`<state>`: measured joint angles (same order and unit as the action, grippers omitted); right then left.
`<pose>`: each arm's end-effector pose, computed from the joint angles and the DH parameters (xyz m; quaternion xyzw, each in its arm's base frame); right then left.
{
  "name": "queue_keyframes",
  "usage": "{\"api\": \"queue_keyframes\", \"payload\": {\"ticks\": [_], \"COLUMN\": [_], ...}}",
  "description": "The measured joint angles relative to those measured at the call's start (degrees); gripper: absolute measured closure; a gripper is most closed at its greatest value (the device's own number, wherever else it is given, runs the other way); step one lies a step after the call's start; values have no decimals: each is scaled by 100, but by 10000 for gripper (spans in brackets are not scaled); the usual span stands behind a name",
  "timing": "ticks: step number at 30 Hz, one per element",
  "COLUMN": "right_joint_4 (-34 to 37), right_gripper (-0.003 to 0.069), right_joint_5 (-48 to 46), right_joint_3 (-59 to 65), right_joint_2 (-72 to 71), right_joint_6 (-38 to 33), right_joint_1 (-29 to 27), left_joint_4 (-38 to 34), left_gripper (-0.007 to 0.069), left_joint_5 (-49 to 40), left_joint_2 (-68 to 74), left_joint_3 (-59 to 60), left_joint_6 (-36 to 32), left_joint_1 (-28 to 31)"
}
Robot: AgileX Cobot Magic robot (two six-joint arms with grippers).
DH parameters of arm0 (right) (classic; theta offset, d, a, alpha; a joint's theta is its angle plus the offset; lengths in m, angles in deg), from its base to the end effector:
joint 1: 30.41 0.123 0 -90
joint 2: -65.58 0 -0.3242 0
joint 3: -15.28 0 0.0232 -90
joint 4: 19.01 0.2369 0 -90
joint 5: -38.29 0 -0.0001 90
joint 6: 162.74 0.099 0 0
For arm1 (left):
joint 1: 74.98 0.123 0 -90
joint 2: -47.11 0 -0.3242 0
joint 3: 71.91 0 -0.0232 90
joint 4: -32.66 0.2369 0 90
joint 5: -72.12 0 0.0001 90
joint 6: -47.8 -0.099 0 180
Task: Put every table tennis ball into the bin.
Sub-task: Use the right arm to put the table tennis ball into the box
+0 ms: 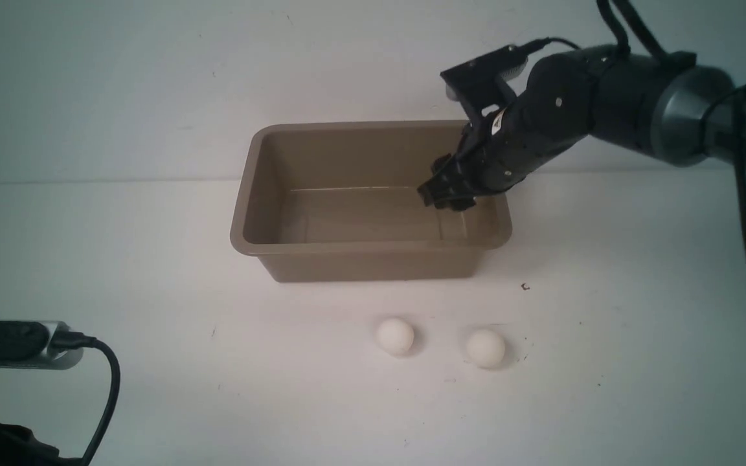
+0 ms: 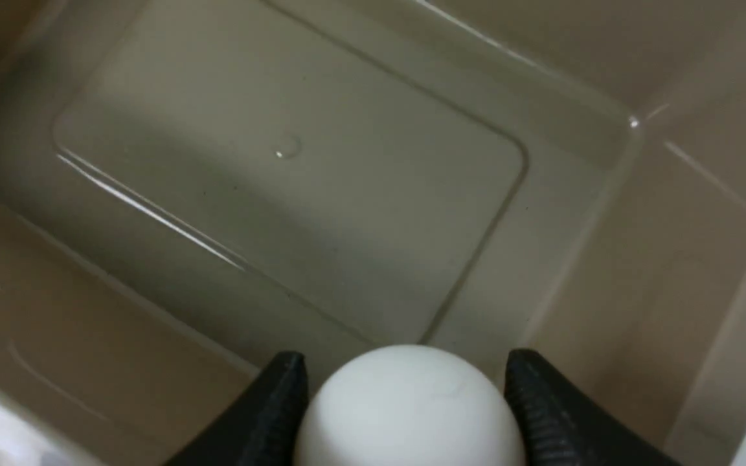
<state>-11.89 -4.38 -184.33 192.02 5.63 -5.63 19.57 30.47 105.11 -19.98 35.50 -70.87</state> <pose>0.4290 0.2072 0.2526 -0.2695 0.9250 0.0823 0.2548 0.1072 -0.0073 0.2535 0.0050 0.9652 -0.0586 0.2548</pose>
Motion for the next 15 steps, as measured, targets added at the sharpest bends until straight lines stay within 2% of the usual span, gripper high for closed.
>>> {"api": "queue_keyframes", "payload": {"ticks": [6,12,15], "right_joint_4": [88,194,208], "right_gripper": [302,184,159], "right_joint_5": [-53,-7,-25], "right_joint_3": [-5,-5,-16], "right_joint_2": [32,32,32], "right_joint_6": [-16,4,4], "right_joint_1": [0,0,0], "left_joint_4": [0,0,0], "left_gripper": [629,629,629], "left_joint_5": [0,0,0], "left_joint_2": [0,0,0], "left_joint_3": [0,0,0], "left_joint_6": [0,0,0], "left_joint_1": [0,0,0]}}
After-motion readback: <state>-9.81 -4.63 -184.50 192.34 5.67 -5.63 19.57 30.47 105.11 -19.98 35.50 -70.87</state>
